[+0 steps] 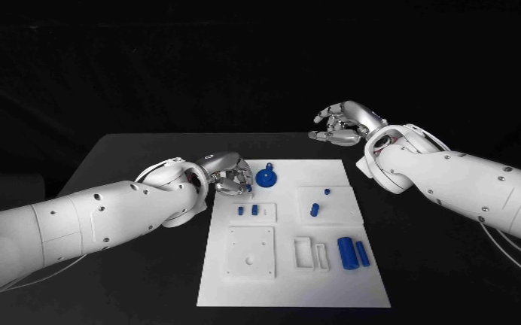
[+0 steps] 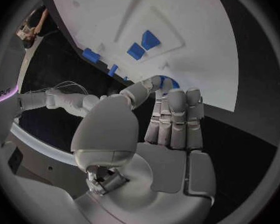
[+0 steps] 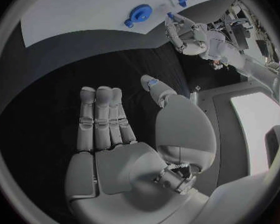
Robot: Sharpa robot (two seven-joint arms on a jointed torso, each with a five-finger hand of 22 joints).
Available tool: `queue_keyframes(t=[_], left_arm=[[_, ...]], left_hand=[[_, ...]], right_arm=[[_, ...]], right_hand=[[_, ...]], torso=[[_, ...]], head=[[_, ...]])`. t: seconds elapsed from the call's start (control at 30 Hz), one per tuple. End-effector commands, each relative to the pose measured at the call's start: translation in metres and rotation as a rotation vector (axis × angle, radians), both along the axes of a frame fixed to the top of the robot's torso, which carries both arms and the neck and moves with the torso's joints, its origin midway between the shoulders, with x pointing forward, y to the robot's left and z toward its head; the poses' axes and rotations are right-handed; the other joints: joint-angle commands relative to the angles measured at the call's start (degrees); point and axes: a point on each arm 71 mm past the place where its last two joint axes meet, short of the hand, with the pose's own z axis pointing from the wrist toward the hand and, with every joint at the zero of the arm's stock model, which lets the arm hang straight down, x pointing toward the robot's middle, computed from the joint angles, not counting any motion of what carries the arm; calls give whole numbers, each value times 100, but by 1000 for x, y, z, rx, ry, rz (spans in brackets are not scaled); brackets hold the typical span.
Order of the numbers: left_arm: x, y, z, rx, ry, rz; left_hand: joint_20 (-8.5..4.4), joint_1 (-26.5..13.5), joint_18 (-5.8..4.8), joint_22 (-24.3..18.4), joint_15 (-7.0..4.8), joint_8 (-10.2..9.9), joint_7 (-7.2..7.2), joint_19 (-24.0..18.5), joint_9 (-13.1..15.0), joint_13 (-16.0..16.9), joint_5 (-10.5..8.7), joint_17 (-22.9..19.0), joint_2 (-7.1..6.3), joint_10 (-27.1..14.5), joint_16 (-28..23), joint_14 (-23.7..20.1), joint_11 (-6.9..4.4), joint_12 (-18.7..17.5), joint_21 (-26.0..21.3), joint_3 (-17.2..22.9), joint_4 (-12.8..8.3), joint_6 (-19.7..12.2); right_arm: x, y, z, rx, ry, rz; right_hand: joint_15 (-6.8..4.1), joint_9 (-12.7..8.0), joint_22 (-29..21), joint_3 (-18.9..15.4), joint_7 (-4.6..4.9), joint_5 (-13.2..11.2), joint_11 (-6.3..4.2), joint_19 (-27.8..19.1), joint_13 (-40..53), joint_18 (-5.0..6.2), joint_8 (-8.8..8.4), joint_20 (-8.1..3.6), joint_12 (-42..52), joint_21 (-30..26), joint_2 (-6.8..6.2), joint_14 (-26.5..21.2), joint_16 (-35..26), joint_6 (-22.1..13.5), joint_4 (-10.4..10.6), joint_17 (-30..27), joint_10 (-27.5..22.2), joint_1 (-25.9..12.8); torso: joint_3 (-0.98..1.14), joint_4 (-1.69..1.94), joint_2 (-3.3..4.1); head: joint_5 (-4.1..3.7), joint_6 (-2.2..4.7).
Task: Assemble the parts on the task board
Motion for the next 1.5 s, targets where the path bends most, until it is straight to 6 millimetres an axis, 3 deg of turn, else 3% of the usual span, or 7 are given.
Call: queue_keyframes(t=[0.03, 0.53, 1.1, 1.5], left_arm=[[0, -3, -2, 17, 23, -12], [-2, -5, -9, 22, 39, -17], [-2, -10, -14, 39, 42, -29], [-14, -20, -18, 154, -44, -119]], left_hand=[[-269, 1, 73, 7, -8, 11, 6, 35, 6, -7, 21, -7, 1, 44, -13, 32, -5, -27, -9, 28, -2, 31], [-269, 1, 69, 8, -7, 9, 8, 33, 2, -11, 16, -11, 4, 47, -20, 31, -4, -32, -14, 31, -4, 29], [-269, 0, 66, 10, -6, 4, 11, 33, -3, -15, 17, -15, 8, 48, -28, 29, -3, -40, -18, 35, -4, 24], [-273, 19, 58, 22, -17, 24, -6, 22, -4, -14, 39, -20, -16, 96, -39, 28, -15, -32, -24, 42, -37, 68]], right_arm=[[0, 2, 0, -5, 2, 16], [0, 2, 0, -5, 2, 16], [0, 2, -1, -5, 3, 15], [1, 1, -2, -6, 7, 14]], right_hand=[[16, -7, 8, 16, 50, 21, 3, 9, -6, 205, 18, 29, 22, -25, 17, -41, -1, -3, 29, -9, -39, 62], [16, -7, 12, 16, 50, 21, 3, 10, -13, 205, 18, 29, 27, -29, 19, -42, 0, -4, 31, -11, -41, 65], [16, -7, 16, 14, 50, 21, 4, 11, -21, 205, 19, 29, 33, -32, 20, -42, 2, -4, 34, -13, -43, 66], [17, -8, 18, 14, 50, 21, 4, 12, -25, 205, 19, 30, 36, -34, 20, -43, 3, -4, 36, -14, -44, 67]], torso=[[-4, 3, -2], [10, -5, 2], [8, -5, 2], [6, -3, 4]], head=[[4, -3], [25, -21], [17, -41], [14, -50]])
